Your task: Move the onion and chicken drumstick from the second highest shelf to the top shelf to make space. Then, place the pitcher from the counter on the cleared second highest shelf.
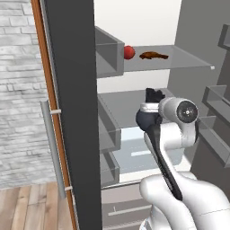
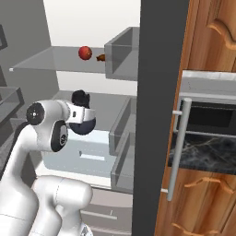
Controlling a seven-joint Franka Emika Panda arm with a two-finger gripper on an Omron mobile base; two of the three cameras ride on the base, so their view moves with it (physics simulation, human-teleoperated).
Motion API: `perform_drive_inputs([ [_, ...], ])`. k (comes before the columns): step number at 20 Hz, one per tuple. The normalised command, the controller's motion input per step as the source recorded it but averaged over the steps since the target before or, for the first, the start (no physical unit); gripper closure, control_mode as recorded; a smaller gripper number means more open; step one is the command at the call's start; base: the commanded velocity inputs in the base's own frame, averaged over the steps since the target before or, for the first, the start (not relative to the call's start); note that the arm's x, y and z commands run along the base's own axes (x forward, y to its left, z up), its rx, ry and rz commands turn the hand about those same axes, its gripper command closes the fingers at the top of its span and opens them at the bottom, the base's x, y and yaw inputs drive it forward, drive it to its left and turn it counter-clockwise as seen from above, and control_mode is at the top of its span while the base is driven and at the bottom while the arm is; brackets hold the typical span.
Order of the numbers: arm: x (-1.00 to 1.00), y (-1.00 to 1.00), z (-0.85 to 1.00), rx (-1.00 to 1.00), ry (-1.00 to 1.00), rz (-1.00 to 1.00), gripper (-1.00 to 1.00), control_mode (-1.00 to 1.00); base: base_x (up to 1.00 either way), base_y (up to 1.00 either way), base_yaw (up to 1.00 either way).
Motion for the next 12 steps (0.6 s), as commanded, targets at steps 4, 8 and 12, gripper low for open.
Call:
perform_drive_inputs([
  [4, 0.56, 0.14, -0.10, 0.00, -0.02, 0.08, 1.00, -1.00, 0.00, 0.00, 0.00],
  [8, 0.54, 0.16, -0.15, 0.00, 0.00, 0.06, 1.00, -1.00, 0.00, 0.00, 0.00],
  [12, 0.55, 0.25, -0.13, -0.01, 0.00, 0.01, 1.00, -1.00, 0.00, 0.00, 0.00],
])
